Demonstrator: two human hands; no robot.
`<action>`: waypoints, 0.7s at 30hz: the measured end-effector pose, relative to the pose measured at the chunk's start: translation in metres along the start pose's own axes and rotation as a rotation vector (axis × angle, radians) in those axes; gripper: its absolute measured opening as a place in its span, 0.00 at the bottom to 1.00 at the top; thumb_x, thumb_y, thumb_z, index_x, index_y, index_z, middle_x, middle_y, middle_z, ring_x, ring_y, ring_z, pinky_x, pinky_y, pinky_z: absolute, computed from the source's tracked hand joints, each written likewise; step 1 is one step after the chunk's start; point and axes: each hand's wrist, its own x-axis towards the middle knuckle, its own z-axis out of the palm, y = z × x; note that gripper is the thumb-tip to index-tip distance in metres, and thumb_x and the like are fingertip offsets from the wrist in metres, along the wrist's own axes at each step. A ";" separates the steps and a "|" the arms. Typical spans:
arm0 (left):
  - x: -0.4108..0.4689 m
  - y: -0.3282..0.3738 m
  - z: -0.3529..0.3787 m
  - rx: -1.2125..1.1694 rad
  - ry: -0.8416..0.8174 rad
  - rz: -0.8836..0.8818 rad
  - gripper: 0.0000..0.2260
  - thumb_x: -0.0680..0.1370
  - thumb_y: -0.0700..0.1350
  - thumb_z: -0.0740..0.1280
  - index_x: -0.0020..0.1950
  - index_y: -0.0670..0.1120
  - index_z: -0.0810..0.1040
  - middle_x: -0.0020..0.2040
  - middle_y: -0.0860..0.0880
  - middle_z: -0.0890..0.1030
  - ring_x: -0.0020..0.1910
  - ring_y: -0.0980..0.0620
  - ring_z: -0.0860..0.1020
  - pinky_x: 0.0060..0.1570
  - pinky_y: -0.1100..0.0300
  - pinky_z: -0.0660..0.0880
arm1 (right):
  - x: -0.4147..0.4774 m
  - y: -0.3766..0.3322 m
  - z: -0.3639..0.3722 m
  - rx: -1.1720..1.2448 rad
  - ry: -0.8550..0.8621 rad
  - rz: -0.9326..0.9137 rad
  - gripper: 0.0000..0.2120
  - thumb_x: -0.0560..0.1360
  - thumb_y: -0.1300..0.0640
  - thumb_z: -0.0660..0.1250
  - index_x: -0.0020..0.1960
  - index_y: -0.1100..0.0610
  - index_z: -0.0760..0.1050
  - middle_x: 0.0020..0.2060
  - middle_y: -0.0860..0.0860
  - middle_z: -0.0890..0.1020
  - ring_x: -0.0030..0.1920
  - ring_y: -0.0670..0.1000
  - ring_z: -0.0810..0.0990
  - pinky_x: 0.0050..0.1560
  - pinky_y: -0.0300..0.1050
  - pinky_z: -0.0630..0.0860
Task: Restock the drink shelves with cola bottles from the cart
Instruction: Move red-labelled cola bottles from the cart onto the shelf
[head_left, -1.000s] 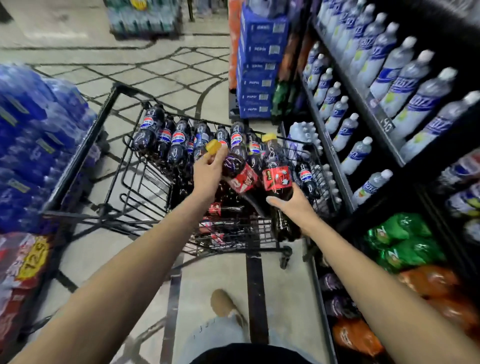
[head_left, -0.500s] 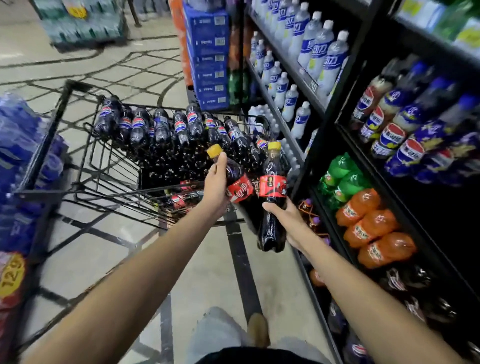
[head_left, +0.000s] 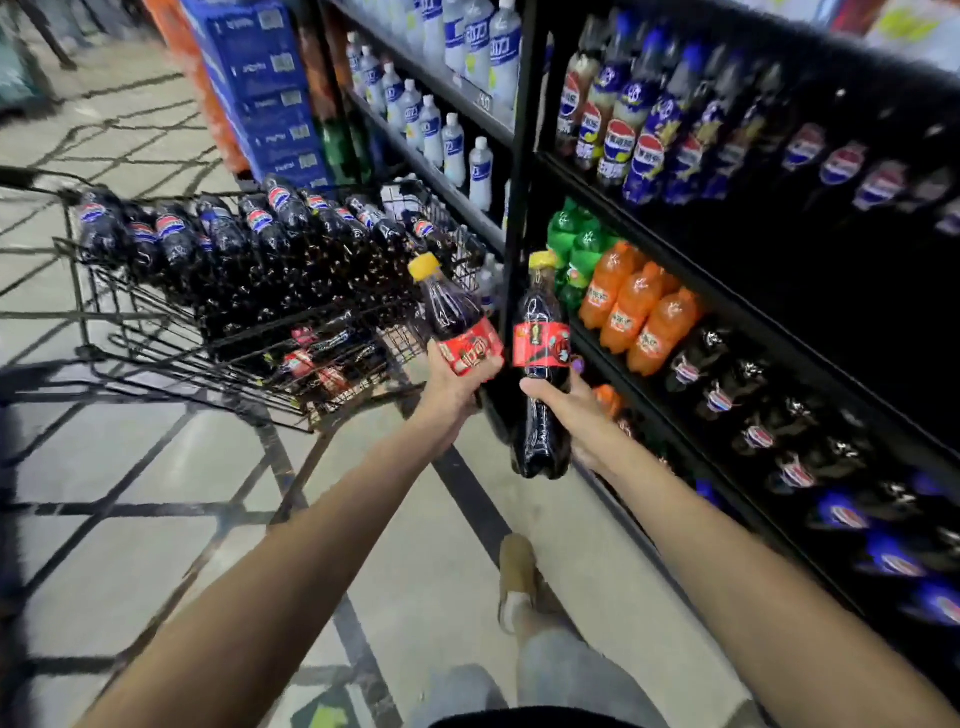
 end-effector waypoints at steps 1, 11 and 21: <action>-0.010 -0.007 0.002 0.040 -0.004 -0.026 0.19 0.76 0.39 0.69 0.59 0.51 0.62 0.53 0.53 0.78 0.48 0.59 0.80 0.43 0.53 0.77 | -0.018 0.007 -0.005 -0.012 0.010 -0.006 0.14 0.74 0.58 0.71 0.56 0.48 0.72 0.47 0.45 0.80 0.47 0.42 0.81 0.37 0.29 0.75; -0.119 -0.085 0.079 0.334 -0.222 -0.027 0.22 0.72 0.43 0.75 0.60 0.49 0.67 0.51 0.52 0.78 0.46 0.59 0.79 0.45 0.66 0.74 | -0.189 0.085 -0.105 -0.094 0.265 0.066 0.19 0.71 0.55 0.75 0.56 0.45 0.71 0.46 0.42 0.80 0.45 0.36 0.79 0.35 0.27 0.71; -0.251 -0.160 0.235 0.438 -0.544 -0.138 0.22 0.73 0.48 0.74 0.62 0.54 0.67 0.51 0.55 0.79 0.48 0.59 0.77 0.44 0.63 0.72 | -0.371 0.141 -0.251 0.068 0.630 0.071 0.24 0.67 0.58 0.77 0.59 0.50 0.71 0.49 0.46 0.81 0.47 0.45 0.80 0.41 0.37 0.71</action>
